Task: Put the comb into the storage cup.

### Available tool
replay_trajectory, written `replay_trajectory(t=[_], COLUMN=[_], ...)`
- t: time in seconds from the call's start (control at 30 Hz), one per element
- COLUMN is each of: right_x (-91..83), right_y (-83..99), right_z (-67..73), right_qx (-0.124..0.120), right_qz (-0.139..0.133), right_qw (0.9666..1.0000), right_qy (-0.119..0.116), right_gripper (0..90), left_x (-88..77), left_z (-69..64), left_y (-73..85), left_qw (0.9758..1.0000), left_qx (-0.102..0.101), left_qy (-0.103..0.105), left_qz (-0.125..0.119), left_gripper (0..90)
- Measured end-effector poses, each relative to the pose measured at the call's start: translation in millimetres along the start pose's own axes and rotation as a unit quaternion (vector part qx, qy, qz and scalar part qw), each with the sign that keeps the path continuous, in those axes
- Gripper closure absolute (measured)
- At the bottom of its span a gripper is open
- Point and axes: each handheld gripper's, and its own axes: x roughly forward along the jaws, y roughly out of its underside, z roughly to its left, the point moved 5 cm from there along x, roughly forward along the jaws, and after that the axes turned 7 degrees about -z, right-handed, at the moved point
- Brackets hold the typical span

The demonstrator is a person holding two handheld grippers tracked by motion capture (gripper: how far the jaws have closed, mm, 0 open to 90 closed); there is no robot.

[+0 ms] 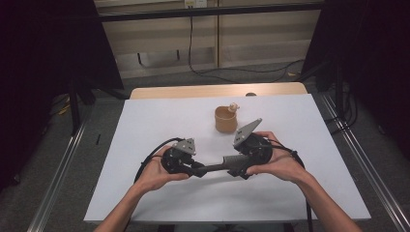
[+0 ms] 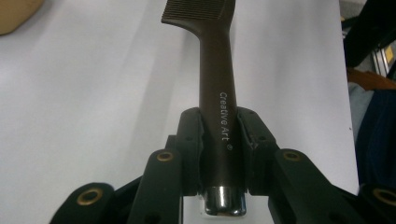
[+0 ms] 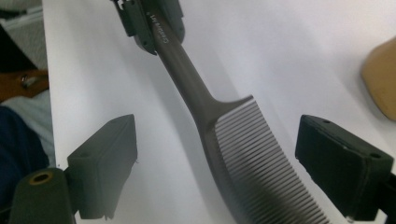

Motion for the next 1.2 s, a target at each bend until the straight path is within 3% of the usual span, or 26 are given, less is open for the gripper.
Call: replay_trajectory(t=[0.3, 0.57, 0.83, 1.03, 1.1, 1.2], right_x=[-8.0, -9.6, -10.4, -6.4, -5.5, -5.4], right_y=[6.4, 11.8, 16.7, 21.9, 22.7, 23.8], right_z=[2.9, 3.9, 1.1, -1.0, -1.2, -2.1], right_qx=[0.035, 0.054, 0.108, 0.121, 0.128, 0.135], right_qz=[-0.030, -0.059, -0.094, -0.101, -0.110, -0.125], right_qw=[0.9988, 0.9965, 0.9890, 0.9863, 0.9843, 0.9798], right_qy=[0.017, 0.023, 0.036, 0.049, 0.052, 0.077], right_gripper=[10.5, 8.6, 6.2, 7.1, 4.1, 5.1], left_x=[-7.9, -18.4, -21.9, -26.6, -29.1, -31.6], left_z=[1.9, 6.5, 12.5, 13.3, 11.0, 6.2], left_y=[5.6, 10.2, 19.7, 21.7, 21.1, 19.2], left_qw=[0.9996, 0.9985, 0.9960, 0.9934, 0.9919, 0.9899], left_qx=[-0.016, -0.024, -0.041, -0.047, -0.045, -0.042], left_qy=[-0.008, -0.029, -0.054, -0.067, -0.075, -0.082], left_qz=[-0.022, -0.039, -0.057, -0.081, -0.092, -0.107], left_gripper=[72.6, 72.6, 72.7, 72.7, 72.6, 72.7])
